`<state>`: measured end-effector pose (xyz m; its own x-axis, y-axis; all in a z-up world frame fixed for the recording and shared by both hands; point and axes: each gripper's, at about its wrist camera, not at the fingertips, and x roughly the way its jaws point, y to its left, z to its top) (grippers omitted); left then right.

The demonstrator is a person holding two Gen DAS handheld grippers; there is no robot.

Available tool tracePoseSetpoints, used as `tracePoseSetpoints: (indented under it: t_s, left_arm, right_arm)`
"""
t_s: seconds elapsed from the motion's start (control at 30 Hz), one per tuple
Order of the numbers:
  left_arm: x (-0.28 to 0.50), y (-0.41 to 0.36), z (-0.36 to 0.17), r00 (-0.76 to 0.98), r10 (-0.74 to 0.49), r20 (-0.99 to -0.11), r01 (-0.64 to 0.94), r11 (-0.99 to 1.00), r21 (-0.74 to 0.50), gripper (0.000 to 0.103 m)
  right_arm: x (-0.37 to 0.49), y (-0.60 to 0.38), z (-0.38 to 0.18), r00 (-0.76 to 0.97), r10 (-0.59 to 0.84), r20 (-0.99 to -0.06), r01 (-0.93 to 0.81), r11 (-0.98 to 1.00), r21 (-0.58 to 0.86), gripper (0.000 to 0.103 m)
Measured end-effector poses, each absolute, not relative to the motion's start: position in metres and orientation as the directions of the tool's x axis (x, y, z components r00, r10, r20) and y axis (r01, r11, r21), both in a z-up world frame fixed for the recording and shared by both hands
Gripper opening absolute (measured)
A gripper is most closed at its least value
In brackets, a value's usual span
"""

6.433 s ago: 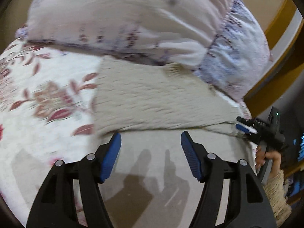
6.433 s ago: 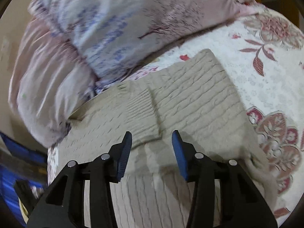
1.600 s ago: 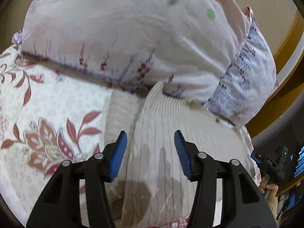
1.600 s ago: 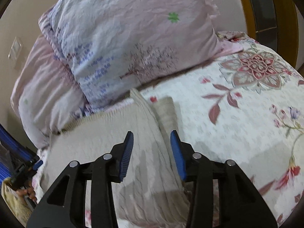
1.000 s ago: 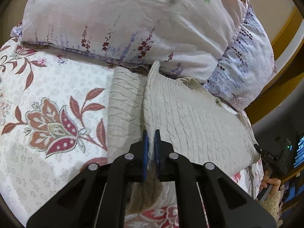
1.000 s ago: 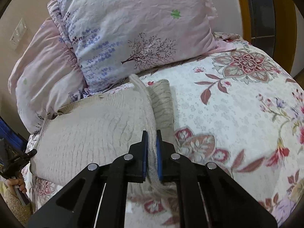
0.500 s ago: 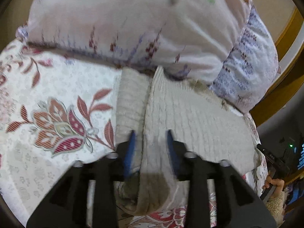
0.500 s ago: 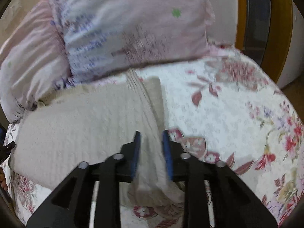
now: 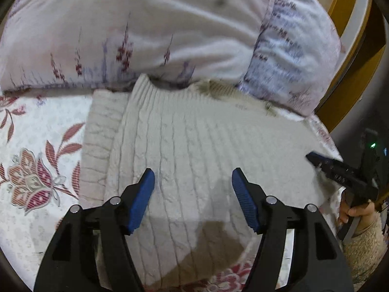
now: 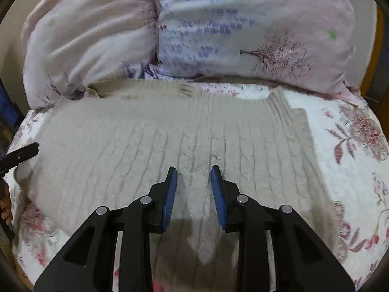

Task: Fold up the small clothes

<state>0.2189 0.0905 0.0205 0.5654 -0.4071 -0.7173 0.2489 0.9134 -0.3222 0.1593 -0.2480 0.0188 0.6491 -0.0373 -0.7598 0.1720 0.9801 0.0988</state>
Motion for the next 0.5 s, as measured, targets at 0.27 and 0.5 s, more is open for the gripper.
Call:
tracePoseSetpoints:
  t_s: [0.27,0.5]
  left_arm:
    - [0.216,0.133,0.034,0.611,-0.464,-0.642,0.163,0.866,-0.472,0.08]
    - [0.229,0.193,0.022,0.63,-0.455,-0.629,-0.073,0.772,-0.632,0.081]
  right_arm:
    - [0.157,-0.241,0.03,0.67,0.001,-0.743,0.17,0.973,0.155,0.042]
    - [0.175,-0.199,0.032,0.676,0.089,-0.732,0.066,0.982,0.18,0.044]
